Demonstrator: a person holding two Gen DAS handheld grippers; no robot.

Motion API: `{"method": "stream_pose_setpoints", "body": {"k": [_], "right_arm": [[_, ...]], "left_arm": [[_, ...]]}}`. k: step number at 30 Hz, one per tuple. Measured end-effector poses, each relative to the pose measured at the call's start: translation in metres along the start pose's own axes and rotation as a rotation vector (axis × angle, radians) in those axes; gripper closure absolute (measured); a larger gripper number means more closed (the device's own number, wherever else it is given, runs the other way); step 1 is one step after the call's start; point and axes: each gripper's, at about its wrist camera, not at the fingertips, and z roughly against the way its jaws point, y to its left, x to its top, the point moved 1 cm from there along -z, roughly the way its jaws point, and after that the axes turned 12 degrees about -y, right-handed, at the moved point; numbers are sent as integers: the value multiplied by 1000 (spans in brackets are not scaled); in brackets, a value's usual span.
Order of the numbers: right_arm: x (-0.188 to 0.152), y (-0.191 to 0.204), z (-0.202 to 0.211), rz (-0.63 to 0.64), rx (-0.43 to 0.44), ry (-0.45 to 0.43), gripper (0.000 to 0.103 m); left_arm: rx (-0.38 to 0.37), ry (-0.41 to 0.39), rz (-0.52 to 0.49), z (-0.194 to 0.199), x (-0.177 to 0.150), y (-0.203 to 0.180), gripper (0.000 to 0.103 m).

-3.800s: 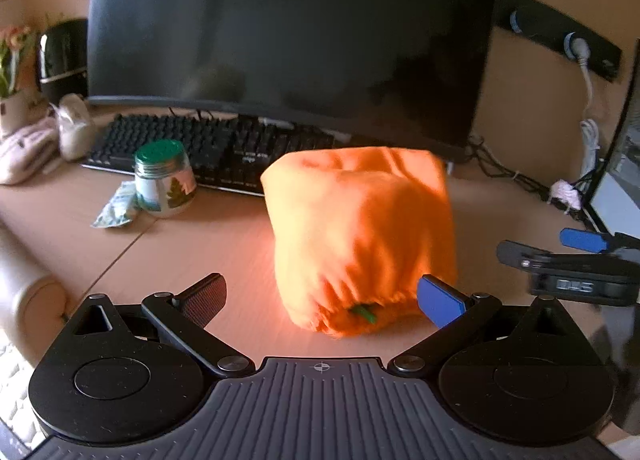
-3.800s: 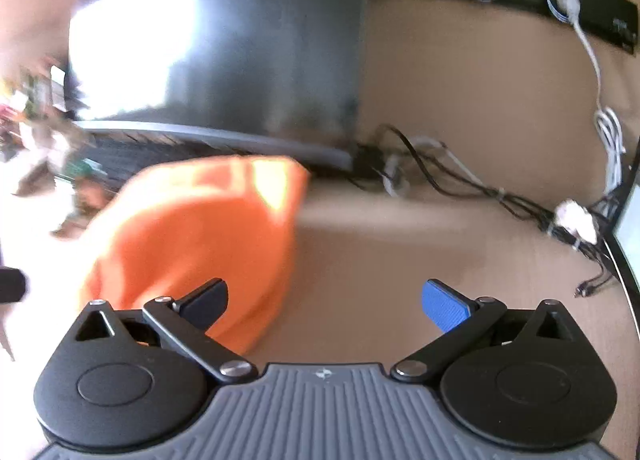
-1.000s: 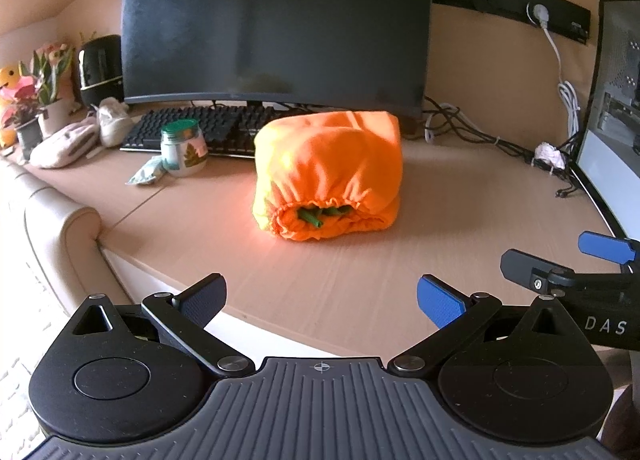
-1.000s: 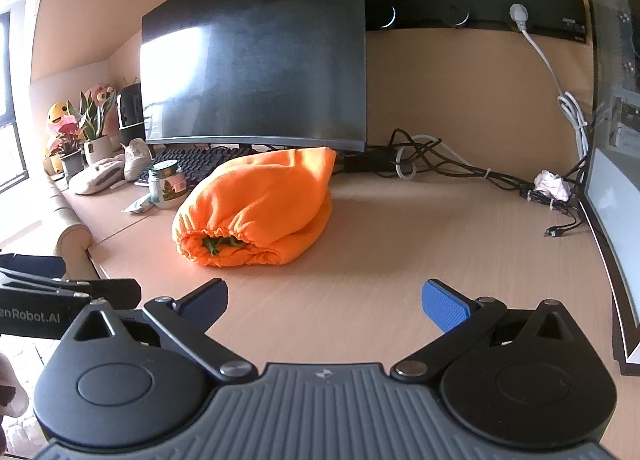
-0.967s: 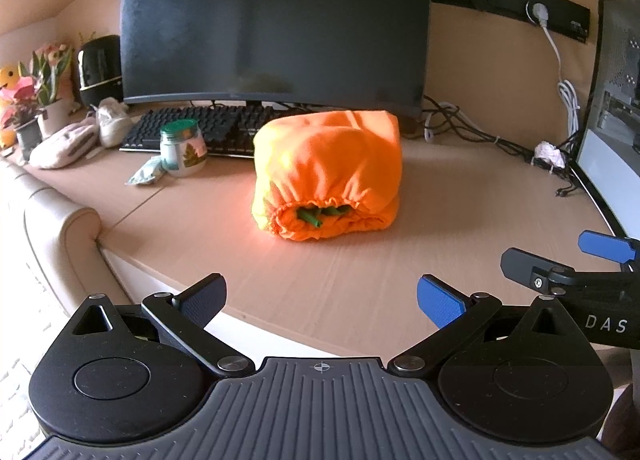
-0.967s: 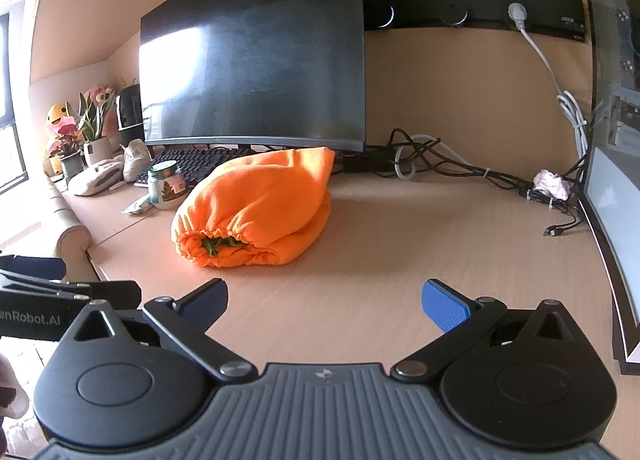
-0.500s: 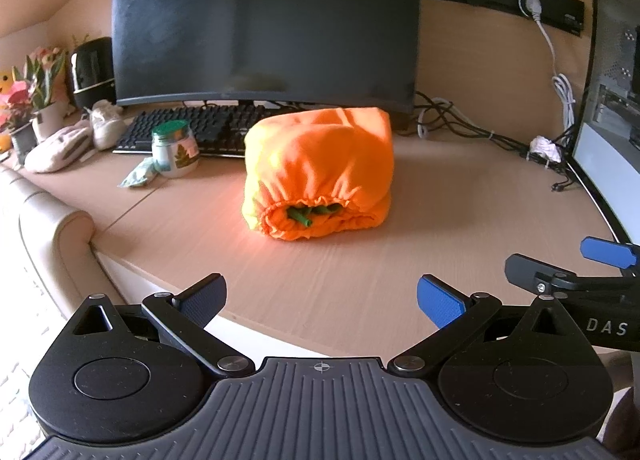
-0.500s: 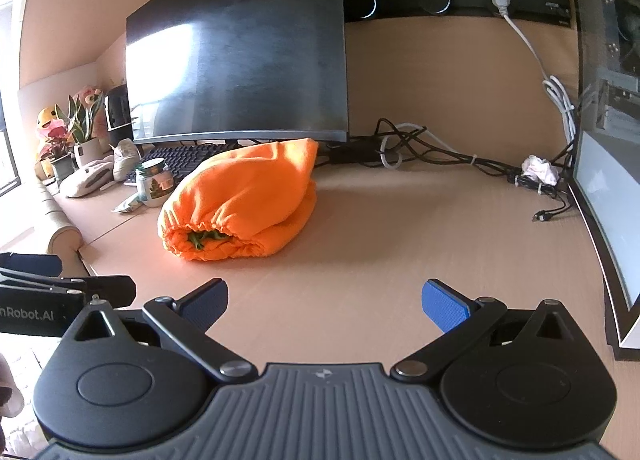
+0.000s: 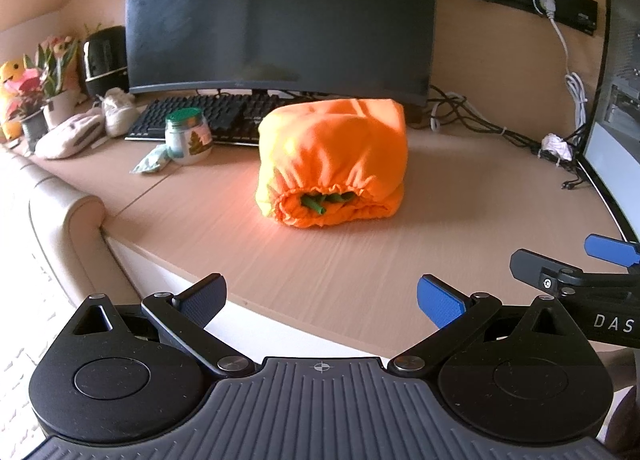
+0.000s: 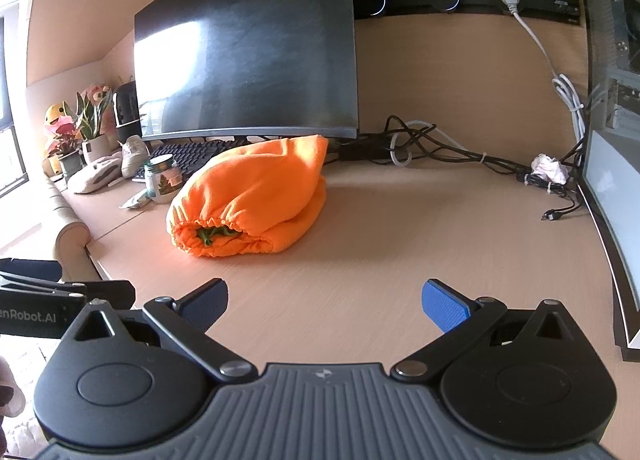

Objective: Fold clothes

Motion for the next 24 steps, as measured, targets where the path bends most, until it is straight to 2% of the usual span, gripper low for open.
{"method": "stream_pose_setpoints", "body": {"k": [17,24], "right_arm": [[-2,-5,-6,-8,7,18,0],[-2,-6,-4,-14,13,3,0]], "left_arm": [[7,21,5,-5,-2,-2,0],[7,4,9,-3,-1,-2,0]]}}
